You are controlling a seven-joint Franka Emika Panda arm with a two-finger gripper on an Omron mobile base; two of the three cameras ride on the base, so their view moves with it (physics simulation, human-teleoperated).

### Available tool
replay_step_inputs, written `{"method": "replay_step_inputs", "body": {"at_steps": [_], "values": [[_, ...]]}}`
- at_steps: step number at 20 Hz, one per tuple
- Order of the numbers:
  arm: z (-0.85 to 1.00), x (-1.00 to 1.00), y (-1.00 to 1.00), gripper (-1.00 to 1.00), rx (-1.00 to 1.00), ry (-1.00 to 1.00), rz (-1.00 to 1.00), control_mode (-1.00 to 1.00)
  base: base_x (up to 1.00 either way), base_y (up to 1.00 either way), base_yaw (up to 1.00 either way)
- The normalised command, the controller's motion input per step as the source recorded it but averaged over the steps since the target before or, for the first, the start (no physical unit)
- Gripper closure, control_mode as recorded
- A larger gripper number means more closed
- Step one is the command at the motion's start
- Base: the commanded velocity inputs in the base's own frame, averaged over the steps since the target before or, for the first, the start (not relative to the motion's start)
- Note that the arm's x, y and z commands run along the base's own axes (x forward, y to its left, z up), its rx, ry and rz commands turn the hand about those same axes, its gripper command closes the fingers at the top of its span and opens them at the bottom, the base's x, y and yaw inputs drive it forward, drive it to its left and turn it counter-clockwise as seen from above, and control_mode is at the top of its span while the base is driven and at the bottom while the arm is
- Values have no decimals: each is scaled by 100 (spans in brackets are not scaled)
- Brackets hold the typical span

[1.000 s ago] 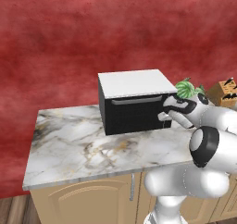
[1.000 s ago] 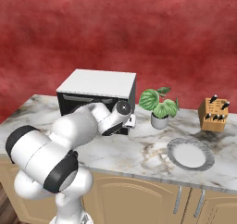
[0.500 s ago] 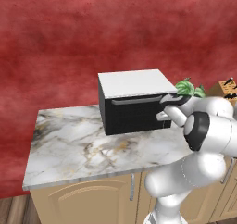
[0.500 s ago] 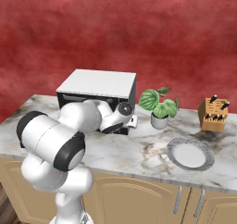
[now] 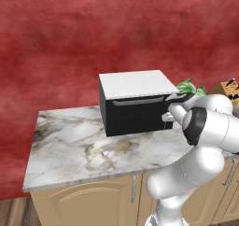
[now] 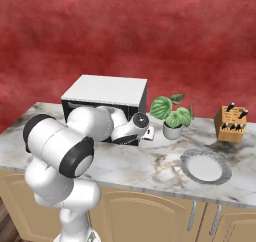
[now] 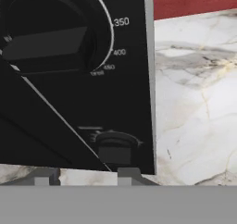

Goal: Pick up the bagel from the plate, place it on the toaster oven rack, close the door, and set the timer.

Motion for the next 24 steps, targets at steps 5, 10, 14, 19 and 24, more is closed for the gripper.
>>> {"method": "replay_step_inputs", "body": {"at_steps": [5,10,14,19,24], "values": [[0,22,-4,-100,0,0,-2,-100,0,0,0],[0,35,0,-100,0,0,-1,-100,0,0,0],[0,38,0,100,0,0,0,-100,0,0,0],[1,54,0,100,3,0,0,-100,0,0,0],[9,66,-19,100,24,2,1,-100,0,0,0]]}}
